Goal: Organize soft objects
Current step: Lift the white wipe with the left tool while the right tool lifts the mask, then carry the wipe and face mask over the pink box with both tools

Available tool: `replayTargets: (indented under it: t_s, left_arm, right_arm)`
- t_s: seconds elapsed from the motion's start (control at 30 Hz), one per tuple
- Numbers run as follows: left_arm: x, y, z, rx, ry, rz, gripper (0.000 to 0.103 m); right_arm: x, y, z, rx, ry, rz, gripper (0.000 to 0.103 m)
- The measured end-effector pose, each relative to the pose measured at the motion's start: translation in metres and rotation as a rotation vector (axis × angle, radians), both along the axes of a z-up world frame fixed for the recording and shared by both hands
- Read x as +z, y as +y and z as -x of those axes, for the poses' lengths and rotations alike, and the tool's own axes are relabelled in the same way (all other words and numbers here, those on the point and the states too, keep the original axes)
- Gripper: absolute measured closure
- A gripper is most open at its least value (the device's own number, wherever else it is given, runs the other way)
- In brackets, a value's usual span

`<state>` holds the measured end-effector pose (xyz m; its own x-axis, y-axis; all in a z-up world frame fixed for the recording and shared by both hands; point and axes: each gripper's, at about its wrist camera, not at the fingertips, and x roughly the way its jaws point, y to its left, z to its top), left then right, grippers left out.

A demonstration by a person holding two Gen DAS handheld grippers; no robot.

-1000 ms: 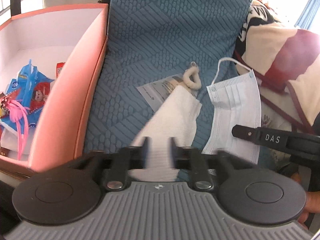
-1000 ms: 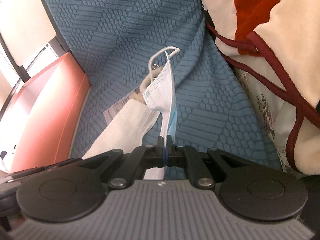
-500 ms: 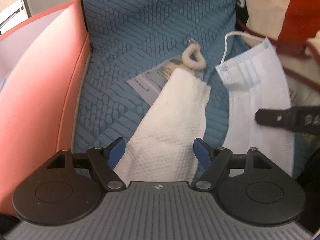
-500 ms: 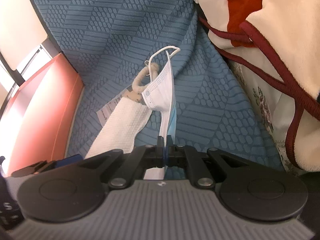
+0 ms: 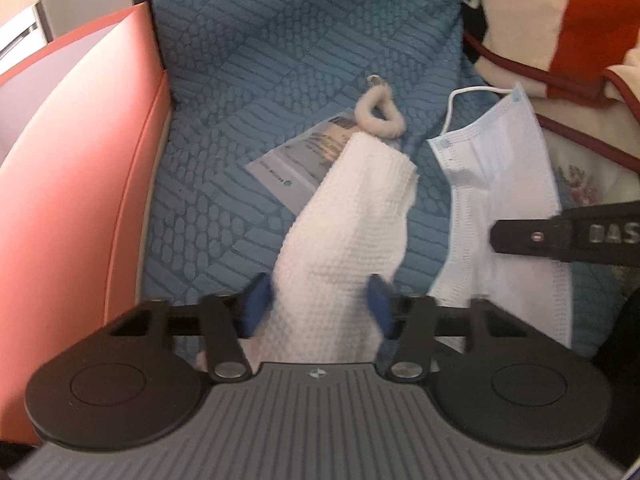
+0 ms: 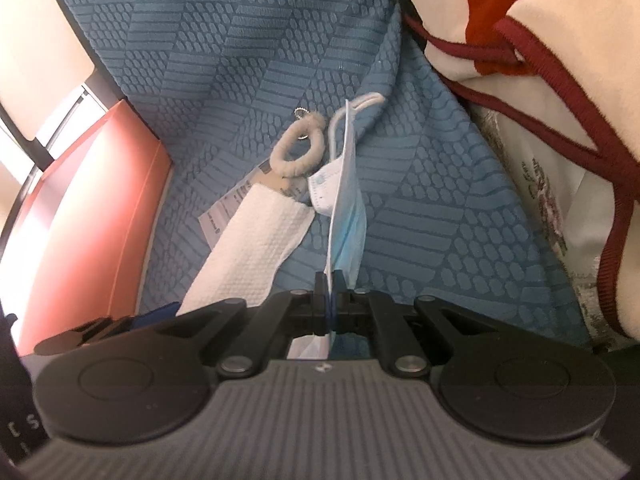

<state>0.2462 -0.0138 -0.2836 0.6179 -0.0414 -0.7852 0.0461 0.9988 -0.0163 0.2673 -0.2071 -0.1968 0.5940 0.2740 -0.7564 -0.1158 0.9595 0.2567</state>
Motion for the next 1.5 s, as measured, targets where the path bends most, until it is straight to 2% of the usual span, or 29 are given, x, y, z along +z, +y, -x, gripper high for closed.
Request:
replayTargets:
  t_s: [0.1,0.17,0.33,0.5,0.63,0.77,1.0,1.13,1.3,1.5]
  left_arm:
    - [0.002,0.0,0.002,0.022,-0.002,0.015,0.087]
    - [0.004,0.004,0.003,0.035,0.001,0.048,0.095]
    - [0.02,0.011,0.013,0.066,-0.025,0.101,0.096]
    - [0.048,0.022,0.029,0.094,-0.086,0.177,0.096]
    - [0.072,0.033,0.041,0.123,-0.14,0.209,0.096]
    - [0.089,0.044,0.052,0.15,-0.164,0.268,0.096]
    - [0.11,0.046,0.076,0.148,-0.193,0.26,0.096]
    - [0.119,0.052,0.089,0.161,-0.203,0.285,0.096]
    - [0.131,0.06,0.103,0.169,-0.211,0.315,0.096]
    - [0.145,0.073,0.116,0.16,-0.224,0.311,0.096]
  right_arm:
    - [-0.001,0.001,-0.001,0.004,0.007,-0.001,0.098]
    - [0.0,0.002,0.0,0.007,0.002,0.004,0.098]
    - [0.005,0.002,0.0,0.014,-0.011,0.012,0.098]
    - [0.019,0.001,0.007,0.036,-0.05,0.018,0.098]
    - [0.03,0.005,0.016,0.057,-0.077,0.024,0.098]
    - [0.041,0.008,0.029,0.072,-0.106,0.039,0.098]
    - [0.057,0.005,0.054,0.066,-0.112,0.037,0.098]
    - [0.065,0.004,0.066,0.061,-0.11,0.017,0.098]
    - [0.083,0.008,0.081,0.072,-0.133,0.015,0.098]
    - [0.103,0.023,0.09,0.104,-0.166,0.024,0.098]
